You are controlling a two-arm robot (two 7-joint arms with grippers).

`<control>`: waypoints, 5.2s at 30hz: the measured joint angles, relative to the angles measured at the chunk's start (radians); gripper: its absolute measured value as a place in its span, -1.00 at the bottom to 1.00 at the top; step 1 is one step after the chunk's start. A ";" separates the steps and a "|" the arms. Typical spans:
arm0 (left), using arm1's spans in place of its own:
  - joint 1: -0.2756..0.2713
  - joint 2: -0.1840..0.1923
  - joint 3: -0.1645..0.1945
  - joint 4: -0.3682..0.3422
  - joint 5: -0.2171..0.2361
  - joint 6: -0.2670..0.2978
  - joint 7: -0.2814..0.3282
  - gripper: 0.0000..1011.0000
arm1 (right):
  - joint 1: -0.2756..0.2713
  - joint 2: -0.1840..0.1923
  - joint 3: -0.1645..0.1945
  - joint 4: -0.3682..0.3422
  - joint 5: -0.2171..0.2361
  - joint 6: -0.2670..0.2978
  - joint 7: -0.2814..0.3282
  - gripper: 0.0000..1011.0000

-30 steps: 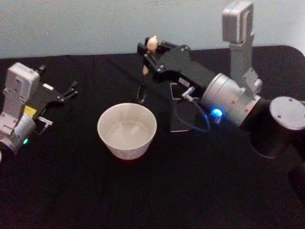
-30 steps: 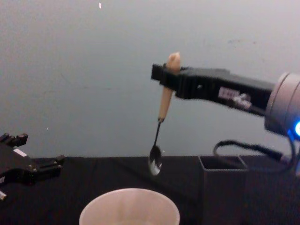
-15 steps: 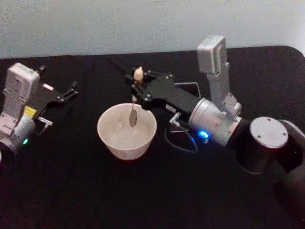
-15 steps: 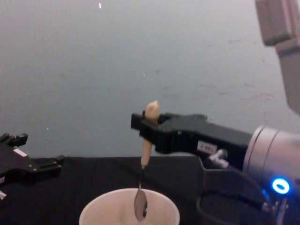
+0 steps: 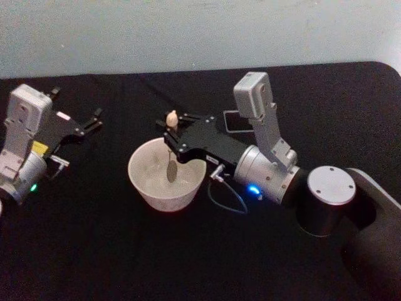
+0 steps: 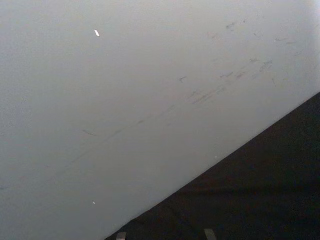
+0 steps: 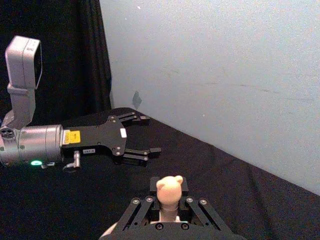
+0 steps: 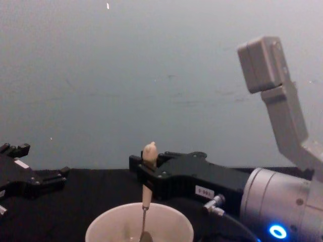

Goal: Pick up the stirring spoon with one hand, stir inside the cup, then place it back in its original position.

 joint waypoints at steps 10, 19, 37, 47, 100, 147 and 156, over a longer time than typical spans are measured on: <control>0.000 0.000 0.000 0.000 0.000 0.000 0.000 0.98 | 0.013 -0.027 -0.002 0.040 -0.027 -0.007 0.002 -0.63; 0.000 0.000 0.000 0.000 0.000 0.000 0.000 0.98 | 0.009 -0.028 0.013 0.037 -0.036 -0.001 0.000 -0.63; 0.000 0.000 0.000 0.000 0.000 0.000 0.000 0.98 | -0.045 0.027 0.047 -0.055 -0.009 0.017 0.022 -0.63; 0.000 0.000 0.000 0.000 0.000 0.000 0.000 0.98 | -0.081 0.065 0.045 -0.108 0.005 0.024 0.040 -0.63; 0.000 0.000 0.000 0.000 0.000 0.000 0.000 0.98 | -0.028 0.008 0.047 -0.041 -0.022 0.020 0.007 -0.63; 0.000 0.000 0.000 0.000 0.000 0.000 0.000 0.98 | 0.007 -0.032 -0.014 -0.007 -0.019 0.035 0.001 -0.63; 0.000 0.000 0.000 0.000 0.000 0.000 0.000 0.98 | 0.023 -0.049 0.007 0.030 -0.040 0.029 -0.023 -0.63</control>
